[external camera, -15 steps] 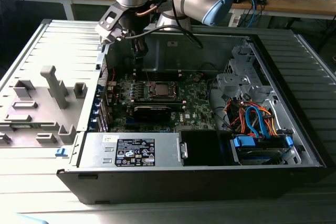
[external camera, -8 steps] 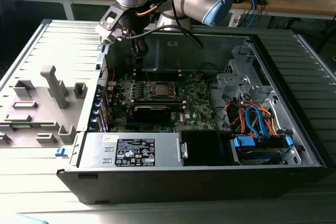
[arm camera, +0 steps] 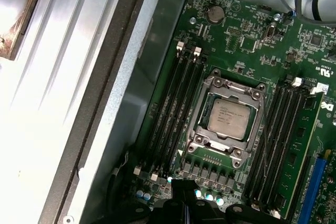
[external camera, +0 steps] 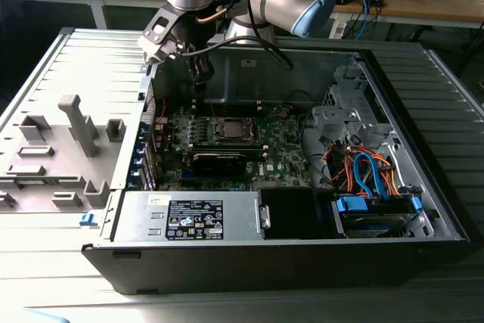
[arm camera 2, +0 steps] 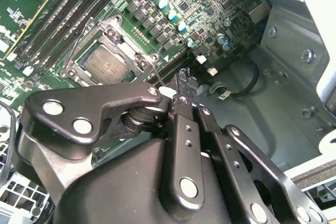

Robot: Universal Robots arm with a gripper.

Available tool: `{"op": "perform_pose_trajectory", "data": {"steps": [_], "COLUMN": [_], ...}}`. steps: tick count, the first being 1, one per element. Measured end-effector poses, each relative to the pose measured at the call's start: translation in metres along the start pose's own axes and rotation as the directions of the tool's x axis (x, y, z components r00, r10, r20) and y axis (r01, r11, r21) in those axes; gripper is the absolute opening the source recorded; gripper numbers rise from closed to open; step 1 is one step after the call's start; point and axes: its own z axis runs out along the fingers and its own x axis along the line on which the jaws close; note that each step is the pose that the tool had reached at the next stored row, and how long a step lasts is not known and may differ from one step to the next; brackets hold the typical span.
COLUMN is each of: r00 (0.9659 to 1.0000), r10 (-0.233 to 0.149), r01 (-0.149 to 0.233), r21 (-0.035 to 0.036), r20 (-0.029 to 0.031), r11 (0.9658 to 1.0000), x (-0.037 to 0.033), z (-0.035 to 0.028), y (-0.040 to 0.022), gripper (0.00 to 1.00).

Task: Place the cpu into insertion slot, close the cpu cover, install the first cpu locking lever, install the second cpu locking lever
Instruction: 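Install the first cpu locking lever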

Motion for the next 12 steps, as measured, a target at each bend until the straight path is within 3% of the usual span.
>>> {"op": "perform_pose_trajectory", "data": {"steps": [3, 4, 5, 6, 8, 9, 12], "r00": [0.9998, 0.9982, 0.9968, 0.9957, 0.9938, 0.9924, 0.9867], "r10": [-0.019, -0.06, -0.08, -0.092, -0.109, -0.12, -0.16], "r01": [0.019, 0.06, 0.08, 0.092, 0.109, 0.12, 0.159], "r21": [0.0005, 0.0016, 0.0035, 0.0059, 0.0148, 0.0177, 0.021], "r20": [-0.0009, -0.0027, -0.0004, 0.0039, 0.0216, 0.0267, 0.0297], "r11": [0.9998, 0.9982, 0.9968, 0.9957, 0.994, 0.9927, 0.987], "x": [0.0, 0.0, -0.0001, 0.0, 0.0, 0.0, -0.0001], "z": [0.0, 0.0, 0.0, 0.0, 0.0, 0.0, 0.0], "y": [0.0, 0.0, 0.0, 0.0, 0.0, 0.0, 0.0], "gripper": [0.11, 0.11, 0.11, 0.11, 0.11, 0.11, 0.11]}}
